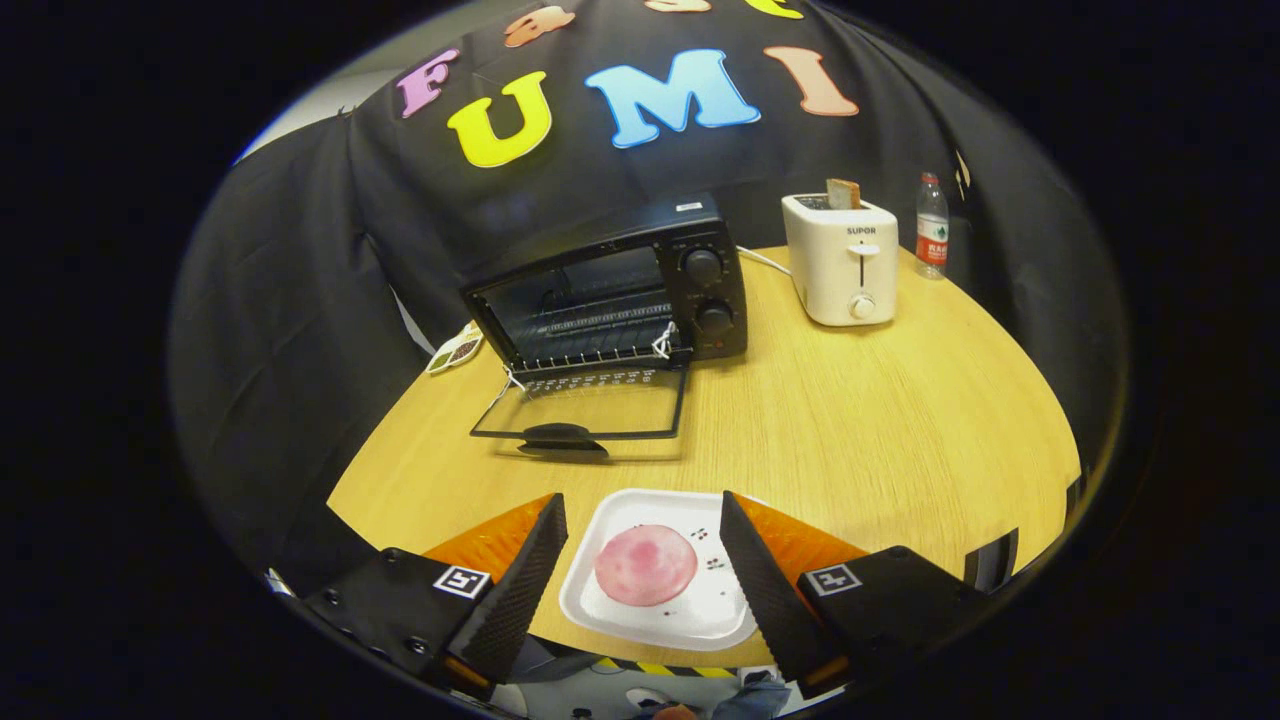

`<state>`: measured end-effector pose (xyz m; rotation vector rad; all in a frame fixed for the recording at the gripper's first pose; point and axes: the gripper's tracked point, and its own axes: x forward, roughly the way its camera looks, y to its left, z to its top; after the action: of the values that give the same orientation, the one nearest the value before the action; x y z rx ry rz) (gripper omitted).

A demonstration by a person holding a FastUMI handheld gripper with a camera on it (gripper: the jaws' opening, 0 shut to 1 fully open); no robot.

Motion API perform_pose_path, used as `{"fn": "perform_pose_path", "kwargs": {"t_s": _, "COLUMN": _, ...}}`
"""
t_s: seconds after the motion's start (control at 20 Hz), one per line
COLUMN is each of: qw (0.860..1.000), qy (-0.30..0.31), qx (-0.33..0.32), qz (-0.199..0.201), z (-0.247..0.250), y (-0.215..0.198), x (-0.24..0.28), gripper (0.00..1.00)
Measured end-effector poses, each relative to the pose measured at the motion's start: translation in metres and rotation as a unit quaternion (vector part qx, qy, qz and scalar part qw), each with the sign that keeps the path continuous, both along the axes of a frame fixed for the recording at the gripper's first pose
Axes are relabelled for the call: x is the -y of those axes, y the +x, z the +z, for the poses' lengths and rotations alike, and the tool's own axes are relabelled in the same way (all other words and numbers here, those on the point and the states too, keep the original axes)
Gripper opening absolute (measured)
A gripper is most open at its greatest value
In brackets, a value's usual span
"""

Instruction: Open the toaster oven, put the food inside, and close the toaster oven door.

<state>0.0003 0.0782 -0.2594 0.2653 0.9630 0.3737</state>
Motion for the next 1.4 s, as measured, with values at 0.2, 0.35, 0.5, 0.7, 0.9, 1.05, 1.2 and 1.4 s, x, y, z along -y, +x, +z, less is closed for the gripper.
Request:
{"fn": "perform_pose_path", "kwargs": {"t_s": 0.2, "qw": 0.995, "qy": 0.035, "qx": -0.089, "qz": 0.017, "z": -0.019, "y": -0.009, "x": 0.015, "gripper": 0.98}}
{"fn": "perform_pose_path", "kwargs": {"t_s": 0.35, "qw": 0.990, "qy": 0.033, "qx": -0.136, "qz": 0.027, "z": -0.040, "y": -0.013, "x": 0.027, "gripper": 0.98}}
{"fn": "perform_pose_path", "kwargs": {"t_s": 0.5, "qw": 0.981, "qy": 0.021, "qx": -0.189, "qz": 0.051, "z": -0.062, "y": -0.026, "x": 0.035, "gripper": 0.98}}
{"fn": "perform_pose_path", "kwargs": {"t_s": 0.7, "qw": 0.966, "qy": 0.045, "qx": -0.250, "qz": 0.047, "z": -0.076, "y": -0.034, "x": 0.033, "gripper": 0.98}}
{"fn": "perform_pose_path", "kwargs": {"t_s": 0.9, "qw": 0.955, "qy": 0.070, "qx": -0.284, "qz": 0.040, "z": -0.082, "y": -0.032, "x": 0.032, "gripper": 0.90}}
{"fn": "perform_pose_path", "kwargs": {"t_s": 1.05, "qw": 0.950, "qy": 0.056, "qx": -0.303, "qz": 0.046, "z": -0.091, "y": -0.036, "x": 0.039, "gripper": 0.52}}
{"fn": "perform_pose_path", "kwargs": {"t_s": 1.2, "qw": 0.947, "qy": 0.057, "qx": -0.312, "qz": 0.047, "z": -0.096, "y": -0.037, "x": 0.047, "gripper": 0.19}}
{"fn": "perform_pose_path", "kwargs": {"t_s": 1.4, "qw": 0.944, "qy": 0.082, "qx": -0.317, "qz": 0.045, "z": -0.099, "y": -0.037, "x": 0.046, "gripper": 0.03}}
